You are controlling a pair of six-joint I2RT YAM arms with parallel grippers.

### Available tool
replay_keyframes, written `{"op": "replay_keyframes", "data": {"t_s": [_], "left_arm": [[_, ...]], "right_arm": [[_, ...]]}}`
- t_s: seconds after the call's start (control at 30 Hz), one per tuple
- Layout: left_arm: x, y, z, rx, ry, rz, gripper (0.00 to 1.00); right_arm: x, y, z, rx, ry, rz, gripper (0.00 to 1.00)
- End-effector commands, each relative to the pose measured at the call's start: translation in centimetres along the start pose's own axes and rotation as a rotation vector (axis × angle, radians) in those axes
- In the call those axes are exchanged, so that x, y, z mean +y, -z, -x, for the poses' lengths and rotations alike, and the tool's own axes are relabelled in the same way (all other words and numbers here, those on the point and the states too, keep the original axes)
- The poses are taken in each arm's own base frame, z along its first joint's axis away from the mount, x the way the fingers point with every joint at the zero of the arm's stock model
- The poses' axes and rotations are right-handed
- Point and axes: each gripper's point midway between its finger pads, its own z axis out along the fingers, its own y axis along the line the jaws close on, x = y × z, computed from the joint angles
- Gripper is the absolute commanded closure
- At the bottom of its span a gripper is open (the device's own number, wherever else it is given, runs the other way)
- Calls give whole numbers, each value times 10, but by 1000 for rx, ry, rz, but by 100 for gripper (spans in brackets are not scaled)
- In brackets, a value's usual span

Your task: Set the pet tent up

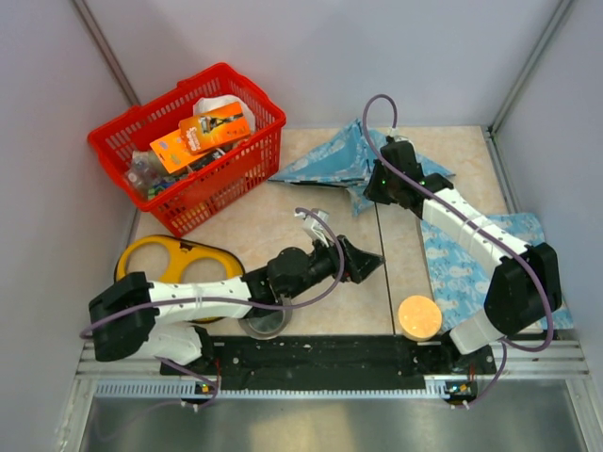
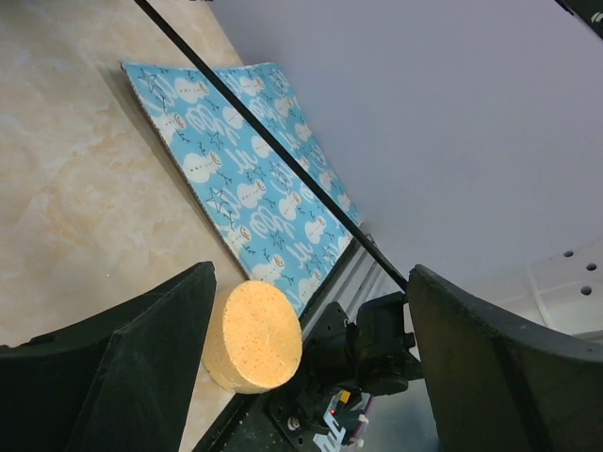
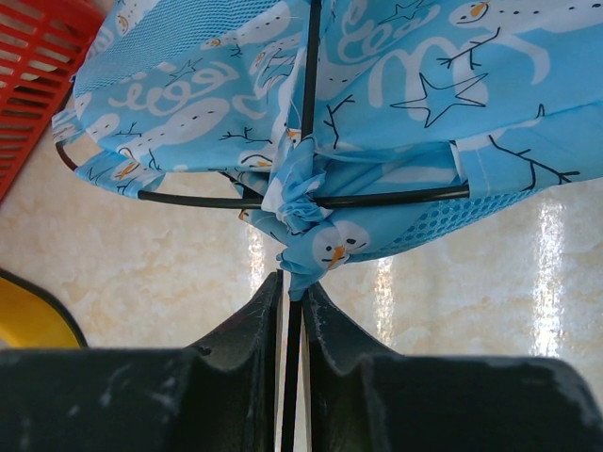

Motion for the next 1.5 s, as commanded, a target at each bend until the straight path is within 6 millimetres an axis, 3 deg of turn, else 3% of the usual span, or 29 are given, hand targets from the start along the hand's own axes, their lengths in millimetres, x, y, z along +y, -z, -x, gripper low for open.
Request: {"op": "replay_keyframes", "data": {"t_s": [0.0, 0.13, 0.43, 0.53, 0.63, 0.77, 0.97, 1.1, 1.13, 1.3, 1.47], "left_arm": [[-33, -6, 25, -68, 39, -85, 13], [-40, -7, 31, -83, 39, -100, 12], [-42, -23, 19, 19, 35, -71, 13], [-37, -26, 16, 34, 40, -55, 21], [-37, -28, 14, 48, 51, -68, 60], [-37, -32, 16, 58, 56, -70, 100], [-37, -27, 24, 19, 102, -64, 100], [-38, -21, 32, -18, 160, -64, 100], [-38, -20, 34, -25, 173, -59, 100], [-37, -13, 45, -57, 188, -25, 100], [-37, -4, 52, -83, 210, -18, 100]], "right_arm": [[23, 3, 7, -42, -4, 78, 88], [23, 2, 4, -40, -5, 78, 88], [23, 1, 4, -50, -15, 70, 87], [25, 4, 6, -55, -13, 75, 87], [26, 5, 7, -59, -12, 81, 87], [25, 9, 6, -59, -9, 84, 79], [25, 30, 13, -100, 1, 107, 32], [28, 54, 23, -154, 28, 140, 16], [29, 60, 27, -170, 32, 150, 7], [33, 96, 34, -206, 28, 199, 1], [31, 116, 14, -157, 42, 247, 1]]}}
